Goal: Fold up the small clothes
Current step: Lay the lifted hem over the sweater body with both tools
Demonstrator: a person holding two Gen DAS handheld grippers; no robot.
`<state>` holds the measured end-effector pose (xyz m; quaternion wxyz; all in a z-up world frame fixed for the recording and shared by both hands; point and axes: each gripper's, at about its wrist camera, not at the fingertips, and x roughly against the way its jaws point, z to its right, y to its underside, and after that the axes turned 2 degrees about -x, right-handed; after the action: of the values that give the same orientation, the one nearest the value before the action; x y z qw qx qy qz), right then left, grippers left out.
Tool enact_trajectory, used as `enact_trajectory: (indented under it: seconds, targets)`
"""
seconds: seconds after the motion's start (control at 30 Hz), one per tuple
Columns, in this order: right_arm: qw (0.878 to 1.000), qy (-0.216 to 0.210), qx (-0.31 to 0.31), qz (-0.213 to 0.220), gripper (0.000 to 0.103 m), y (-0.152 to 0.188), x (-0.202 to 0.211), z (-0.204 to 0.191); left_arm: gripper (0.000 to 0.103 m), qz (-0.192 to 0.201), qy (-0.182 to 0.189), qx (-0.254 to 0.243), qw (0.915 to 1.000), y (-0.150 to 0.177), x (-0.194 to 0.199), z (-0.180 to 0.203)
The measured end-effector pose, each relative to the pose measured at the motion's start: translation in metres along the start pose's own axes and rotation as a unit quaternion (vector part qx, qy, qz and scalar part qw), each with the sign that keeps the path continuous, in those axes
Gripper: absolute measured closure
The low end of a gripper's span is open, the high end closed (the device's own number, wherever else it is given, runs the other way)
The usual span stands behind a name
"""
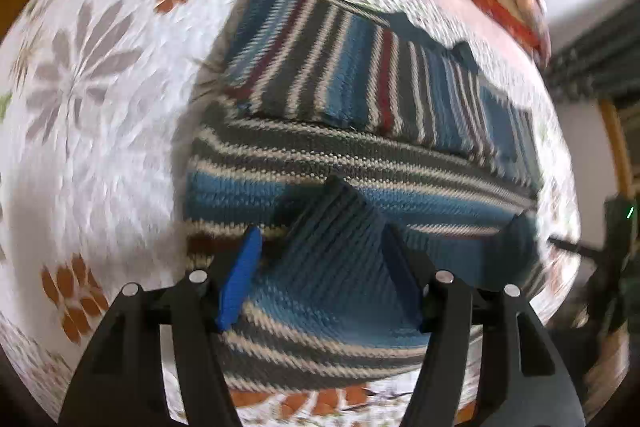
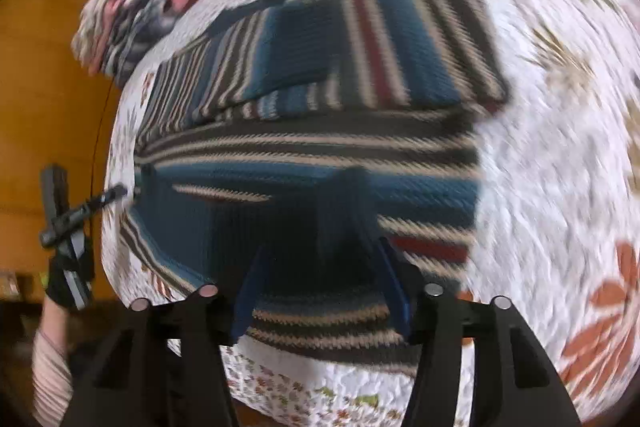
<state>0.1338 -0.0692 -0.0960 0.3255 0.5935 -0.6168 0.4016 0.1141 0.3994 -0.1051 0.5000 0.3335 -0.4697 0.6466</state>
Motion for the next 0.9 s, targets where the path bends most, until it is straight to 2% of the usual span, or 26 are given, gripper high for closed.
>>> enact_trajectory:
  seconds: [0.17,0.33,0.43,0.63,0.7,0.73,0.77,0.83,0.9]
  targets:
    - [0.999,0.026,0.040,-0.019,0.041,-0.019,-0.019,-0.001,0.040,-0.020,-0.006,-0.059,0.9981,-0.002,-0.014,0.007]
    - [0.998,0.014,0.054,-0.041,0.034,-0.031,-0.033,0.004,0.037,-0.052,-0.007,-0.120,0.9913,-0.003,-0.036,0.019]
    - [0.997,0.019,0.061,-0.052,0.033,-0.033,-0.041,0.007,0.037,-0.066,-0.012,-0.131,0.9891,-0.004,-0.048,0.021]
    - [0.995,0.019,0.076,-0.062,0.032,-0.031,-0.051,0.009,0.035,-0.065,-0.012,-0.146,0.9871,-0.004,-0.056,0.026]
    - [0.994,0.027,0.087,-0.058,0.046,-0.029,-0.051,0.004,0.037,-0.062,-0.010,-0.151,0.9866,-0.002,-0.055,0.027]
    - [0.993,0.026,0.095,-0.058,0.064,-0.027,-0.051,0.001,0.045,-0.062,-0.007,-0.154,0.9861,-0.001,-0.054,0.030]
    - [0.993,0.025,0.101,-0.058,0.068,-0.026,-0.051,-0.001,0.051,-0.061,-0.003,-0.156,0.9858,-0.001,-0.053,0.031]
    - [0.992,0.015,0.109,-0.059,0.068,-0.024,-0.051,-0.006,0.057,-0.058,0.008,-0.161,0.9852,0.001,-0.049,0.031]
    - [0.991,0.012,0.116,-0.064,0.068,-0.022,-0.053,-0.010,0.058,-0.058,0.005,-0.161,0.9852,0.001,-0.049,0.030]
